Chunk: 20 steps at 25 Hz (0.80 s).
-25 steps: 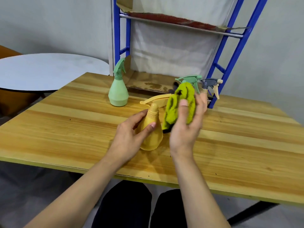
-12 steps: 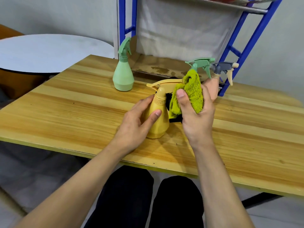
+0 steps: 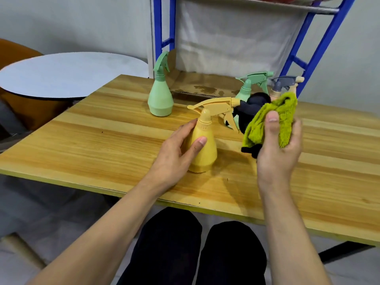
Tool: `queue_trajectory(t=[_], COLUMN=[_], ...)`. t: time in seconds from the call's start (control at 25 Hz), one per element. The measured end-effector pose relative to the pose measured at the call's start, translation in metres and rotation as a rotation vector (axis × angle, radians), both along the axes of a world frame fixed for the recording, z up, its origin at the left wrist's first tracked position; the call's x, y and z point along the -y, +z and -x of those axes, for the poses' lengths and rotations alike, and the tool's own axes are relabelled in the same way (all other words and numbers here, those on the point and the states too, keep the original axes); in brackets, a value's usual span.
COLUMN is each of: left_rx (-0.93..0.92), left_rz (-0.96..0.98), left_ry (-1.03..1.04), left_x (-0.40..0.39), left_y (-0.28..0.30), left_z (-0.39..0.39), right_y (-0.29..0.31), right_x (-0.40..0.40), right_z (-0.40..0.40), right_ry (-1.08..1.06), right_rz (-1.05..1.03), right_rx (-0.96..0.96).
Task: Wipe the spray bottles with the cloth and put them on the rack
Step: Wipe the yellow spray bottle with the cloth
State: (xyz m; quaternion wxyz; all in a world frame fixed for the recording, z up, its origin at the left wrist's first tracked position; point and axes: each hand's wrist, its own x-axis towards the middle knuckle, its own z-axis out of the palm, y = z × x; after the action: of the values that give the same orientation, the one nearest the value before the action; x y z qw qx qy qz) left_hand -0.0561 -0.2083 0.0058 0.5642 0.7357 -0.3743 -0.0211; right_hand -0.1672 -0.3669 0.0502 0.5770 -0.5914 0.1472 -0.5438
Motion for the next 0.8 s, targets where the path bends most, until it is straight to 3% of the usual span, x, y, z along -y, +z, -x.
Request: queue_trajectory(t=[0.12,0.32,0.44,0.56,0.72,0.8], left_rx=[0.030,-0.007,-0.032,-0.039,-0.061,-0.063], left_rz=[0.024,0.004,-0.028,-0.073,-0.121,-0.124], left_ry=[0.025,0.008,0.003,0.033,0.070,0.082], left_x=[0.000,-0.001,-0.004,-0.007,-0.010,-0.009], left_y=[-0.002,0.000,0.006,-0.002,-0.008,-0.007], left_z=[-0.003,-0.003,0.002,0.003,0.006,0.003], right_y=[0.006,0.006,0.035,0.078,0.111,0.112], right_x=[-0.023,-0.011,0.001,-0.004,-0.023,-0.030], right_z=[-0.019,-0.012,0.001,-0.001,-0.030,-0.046], right_ry=[0.088,-0.129,-0.281,-0.250,-0.153,-0.039], right_rz=[0.253,0.435,0.468,0.875,1.623,1.774], right_rx=[-0.166,-0.364,-0.326,-0.468,-0.769,-0.940])
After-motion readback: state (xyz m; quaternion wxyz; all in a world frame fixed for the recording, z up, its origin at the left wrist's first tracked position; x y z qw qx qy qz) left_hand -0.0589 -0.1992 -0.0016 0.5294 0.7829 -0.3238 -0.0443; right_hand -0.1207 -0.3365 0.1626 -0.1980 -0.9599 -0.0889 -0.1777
